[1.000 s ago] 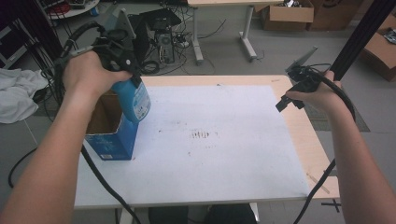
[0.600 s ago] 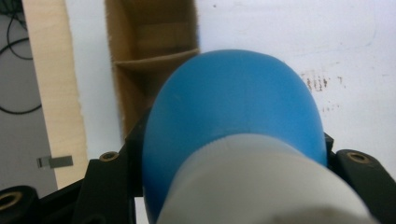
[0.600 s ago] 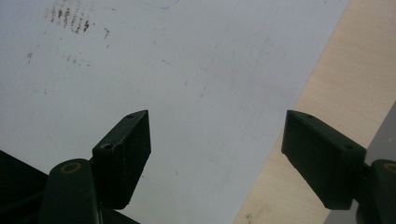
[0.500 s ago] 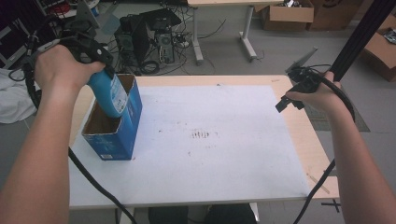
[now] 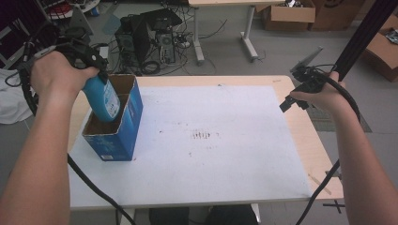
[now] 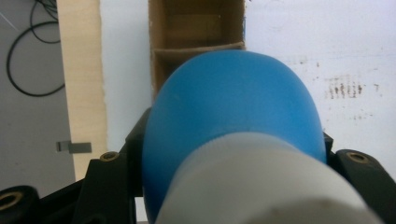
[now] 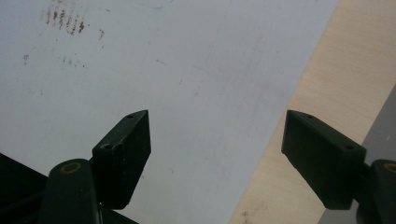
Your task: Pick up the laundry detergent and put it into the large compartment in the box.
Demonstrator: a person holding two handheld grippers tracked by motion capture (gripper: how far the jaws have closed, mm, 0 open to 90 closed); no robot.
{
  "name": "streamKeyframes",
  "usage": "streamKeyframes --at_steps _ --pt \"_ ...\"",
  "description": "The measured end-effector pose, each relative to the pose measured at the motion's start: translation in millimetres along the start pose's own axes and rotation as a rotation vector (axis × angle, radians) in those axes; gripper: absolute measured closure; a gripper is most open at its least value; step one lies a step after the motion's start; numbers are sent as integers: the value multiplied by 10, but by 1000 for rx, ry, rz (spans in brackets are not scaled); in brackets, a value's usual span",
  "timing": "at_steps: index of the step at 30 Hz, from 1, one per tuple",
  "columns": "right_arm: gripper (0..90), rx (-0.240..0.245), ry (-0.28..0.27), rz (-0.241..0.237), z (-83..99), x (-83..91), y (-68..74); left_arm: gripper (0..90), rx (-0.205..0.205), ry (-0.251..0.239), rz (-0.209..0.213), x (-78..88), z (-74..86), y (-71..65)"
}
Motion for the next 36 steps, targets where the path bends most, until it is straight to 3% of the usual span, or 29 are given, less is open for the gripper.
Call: streamKeyframes --at_steps 14,21,36 --pt "241 -3 4 6 0 -9 -13 413 9 27 4 -208 34 88" --pt "241 -7 9 9 -9 -16 -12 414 -9 53 9 -442 68 106" --pt "241 -9 14 19 8 -6 -30 414 0 101 14 -850 151 137"
Point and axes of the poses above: each handheld gripper's, and its own axes: x roughly backward along the jaws, z roughly out of its underside, y roughly to its left, the point moved 3 cm from there along -x, roughly forward along the jaws, and after that the axes turned 4 degrees about -y, right-handed, at the moved point
